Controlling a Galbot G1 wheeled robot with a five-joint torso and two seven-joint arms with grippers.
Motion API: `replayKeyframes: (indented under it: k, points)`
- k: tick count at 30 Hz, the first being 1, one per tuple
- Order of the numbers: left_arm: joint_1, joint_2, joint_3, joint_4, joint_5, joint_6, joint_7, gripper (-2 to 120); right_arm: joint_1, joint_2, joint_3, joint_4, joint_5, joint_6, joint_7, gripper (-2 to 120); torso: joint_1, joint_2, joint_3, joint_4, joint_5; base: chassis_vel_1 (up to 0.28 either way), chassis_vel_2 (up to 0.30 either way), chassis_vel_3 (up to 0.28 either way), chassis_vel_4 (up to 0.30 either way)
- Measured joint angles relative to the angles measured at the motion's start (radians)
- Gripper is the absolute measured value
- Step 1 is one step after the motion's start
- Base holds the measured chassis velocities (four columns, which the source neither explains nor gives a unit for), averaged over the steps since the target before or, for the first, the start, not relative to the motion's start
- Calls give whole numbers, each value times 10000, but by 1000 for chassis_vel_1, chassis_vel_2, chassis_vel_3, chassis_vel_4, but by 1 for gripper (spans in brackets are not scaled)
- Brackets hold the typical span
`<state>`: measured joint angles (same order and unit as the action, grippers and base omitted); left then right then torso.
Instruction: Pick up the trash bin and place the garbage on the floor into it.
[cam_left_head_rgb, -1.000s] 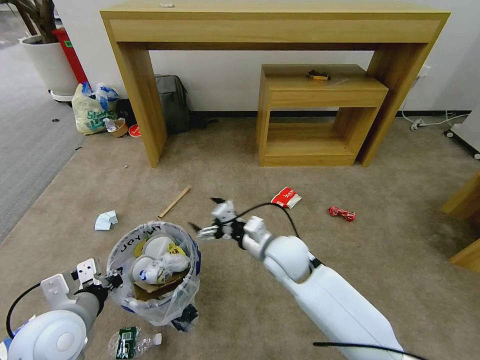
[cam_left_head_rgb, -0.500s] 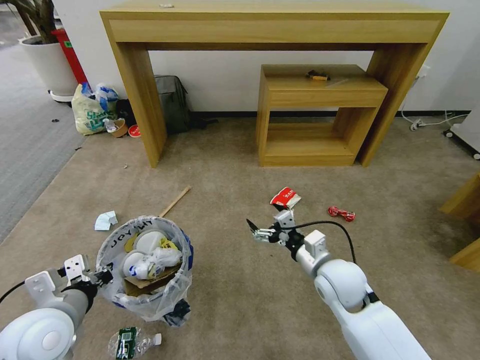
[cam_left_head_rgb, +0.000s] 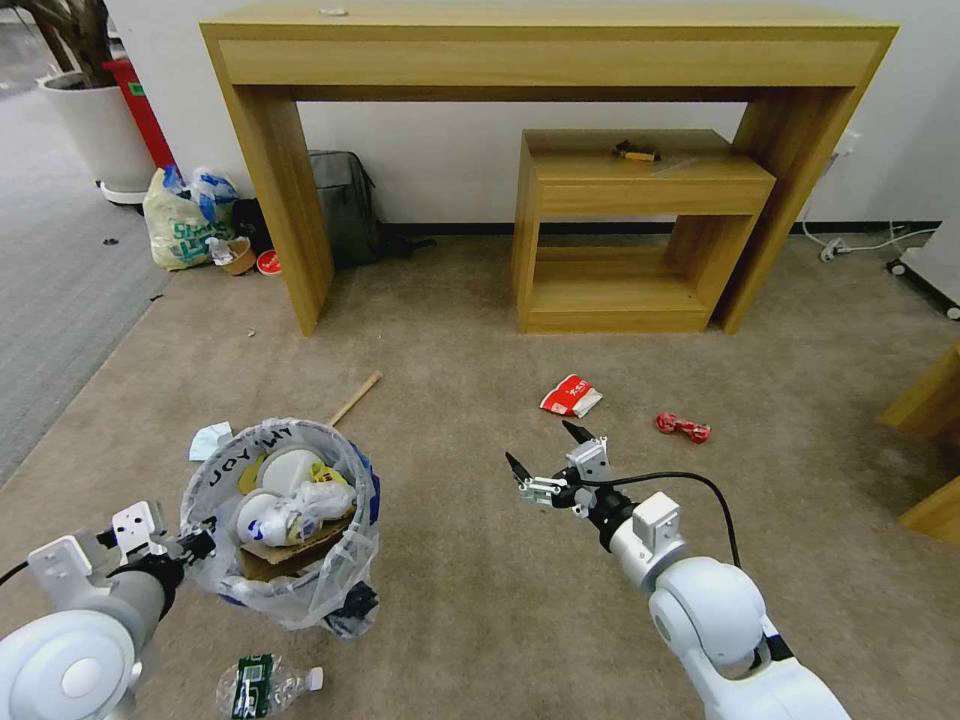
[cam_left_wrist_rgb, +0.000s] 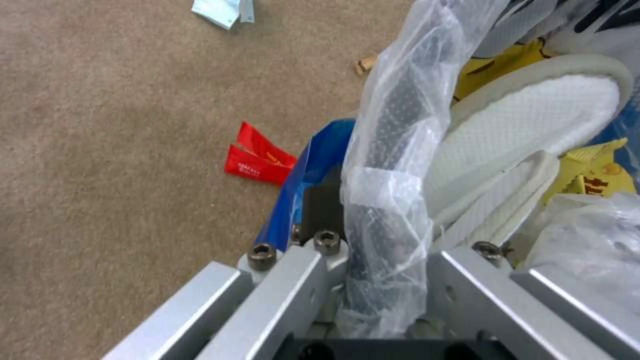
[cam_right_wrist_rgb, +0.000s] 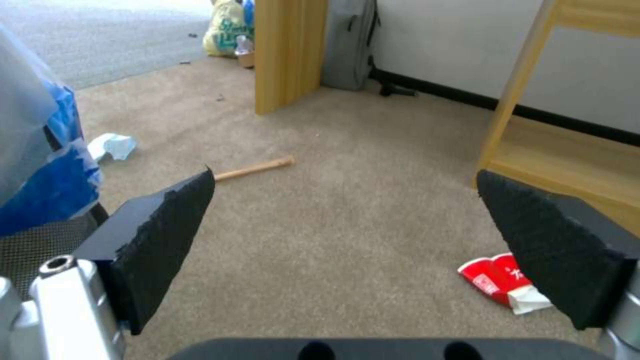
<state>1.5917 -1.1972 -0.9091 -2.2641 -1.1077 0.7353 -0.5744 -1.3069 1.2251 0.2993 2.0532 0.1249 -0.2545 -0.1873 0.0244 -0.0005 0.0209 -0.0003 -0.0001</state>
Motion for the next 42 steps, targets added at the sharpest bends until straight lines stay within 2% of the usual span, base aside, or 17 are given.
replayKeyframes:
  k: [16, 24, 42]
  points:
    - [145, 37, 114, 55, 116, 0, 44, 0, -138, 101, 156, -324, -135, 352, -3, 100, 0, 0, 0, 4, -1, 102, 102, -97, -94]
    - [3, 29, 257, 174, 149, 0, 4, 0, -201, 37, 321, -505, -110, 469, -117, 100, 0, 0, 0, -1, 1, 98, 91, -101, -101]
    - [-48, -16, 229, 296, 181, 1, 102, 0, -155, 117, 5, -654, -321, 451, -124, 100, 1, 0, 0, -1, 1, 19, 13, -12, -9]
